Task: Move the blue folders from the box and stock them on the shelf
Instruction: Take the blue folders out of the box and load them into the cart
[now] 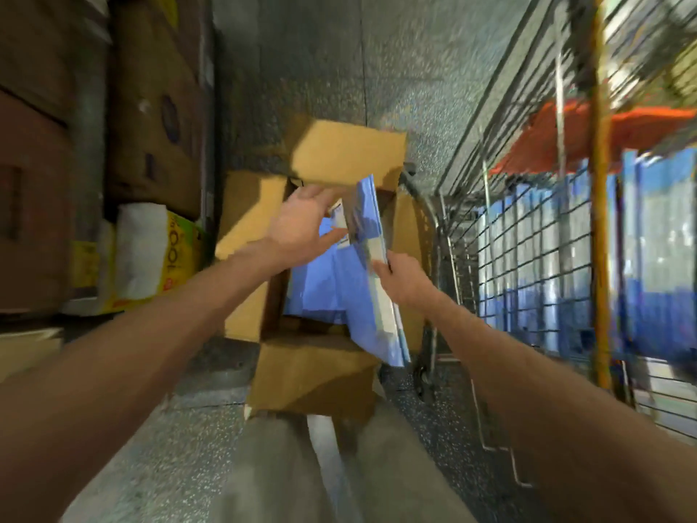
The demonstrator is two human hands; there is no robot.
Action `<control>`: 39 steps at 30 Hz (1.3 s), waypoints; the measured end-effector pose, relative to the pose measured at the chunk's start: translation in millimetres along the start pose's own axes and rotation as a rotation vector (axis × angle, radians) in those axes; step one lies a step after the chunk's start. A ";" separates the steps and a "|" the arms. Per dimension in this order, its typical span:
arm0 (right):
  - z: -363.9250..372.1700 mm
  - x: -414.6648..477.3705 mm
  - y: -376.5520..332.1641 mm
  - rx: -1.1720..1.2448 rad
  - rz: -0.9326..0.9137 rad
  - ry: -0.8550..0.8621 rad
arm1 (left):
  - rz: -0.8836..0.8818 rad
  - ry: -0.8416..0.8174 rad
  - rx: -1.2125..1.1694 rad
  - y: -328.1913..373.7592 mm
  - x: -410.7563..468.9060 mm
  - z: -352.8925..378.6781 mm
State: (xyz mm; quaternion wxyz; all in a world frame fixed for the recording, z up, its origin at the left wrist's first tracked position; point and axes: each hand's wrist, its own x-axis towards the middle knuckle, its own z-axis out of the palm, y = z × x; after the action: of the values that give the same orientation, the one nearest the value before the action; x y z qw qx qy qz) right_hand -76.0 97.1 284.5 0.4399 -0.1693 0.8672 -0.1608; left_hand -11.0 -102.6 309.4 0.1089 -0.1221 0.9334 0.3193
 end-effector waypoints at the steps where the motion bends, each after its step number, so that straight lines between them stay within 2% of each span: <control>1: -15.0 -17.6 -12.7 -0.036 -0.050 -0.006 | 0.087 0.037 0.080 9.5 -4.0 -19.5; 3: -43.7 -53.3 -38.3 -0.104 -0.141 -0.027 | 0.263 0.061 0.261 30.9 -12.1 -55.7; 8: -100.8 -147.5 -97.4 -0.334 -0.316 -0.083 | 0.555 -0.120 0.626 91.1 -42.5 -126.1; 10: -116.4 -176.5 -116.1 -0.372 -0.356 -0.081 | 0.585 -0.179 0.654 103.9 -51.8 -149.7; 14: -134.6 -230.8 -140.2 -0.412 -0.296 -0.012 | 0.631 -0.207 0.609 123.4 -73.3 -188.8; 17: -148.1 -268.3 -148.0 -0.409 -0.288 0.115 | 0.727 -0.128 0.605 141.2 -90.4 -214.1; 19: -159.4 -290.9 -149.4 -0.394 -0.275 0.258 | 0.754 -0.035 0.620 159.3 -101.1 -232.2; 24: -187.8 -336.6 -148.1 -0.367 -0.250 0.627 | 0.708 0.089 0.565 214.3 -113.6 -276.7; 27: -196.7 -364.6 -127.0 -0.424 -0.281 1.063 | 0.638 0.189 0.535 243.1 -117.6 -290.7; 29: -201.3 -377.4 -108.2 -0.411 -0.274 1.263 | 0.564 0.220 0.470 257.3 -119.7 -295.2; 33: -204.9 -424.4 -43.8 -0.198 -0.110 1.377 | 0.468 0.290 0.251 308.1 -140.6 -280.1; 37: -183.9 -467.2 28.1 0.125 0.049 1.279 | 0.347 0.343 0.028 362.0 -164.9 -230.8; 39: -168.8 -485.5 59.3 0.372 0.073 1.222 | 0.283 0.336 -0.095 390.9 -179.7 -200.6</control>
State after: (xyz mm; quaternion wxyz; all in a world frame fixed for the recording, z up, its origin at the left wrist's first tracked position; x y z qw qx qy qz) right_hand 46.7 383.2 697.9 -0.1069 0.0617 0.9243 -0.3611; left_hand 17.6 100.5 737.5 -0.1000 -0.0463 0.9302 0.3502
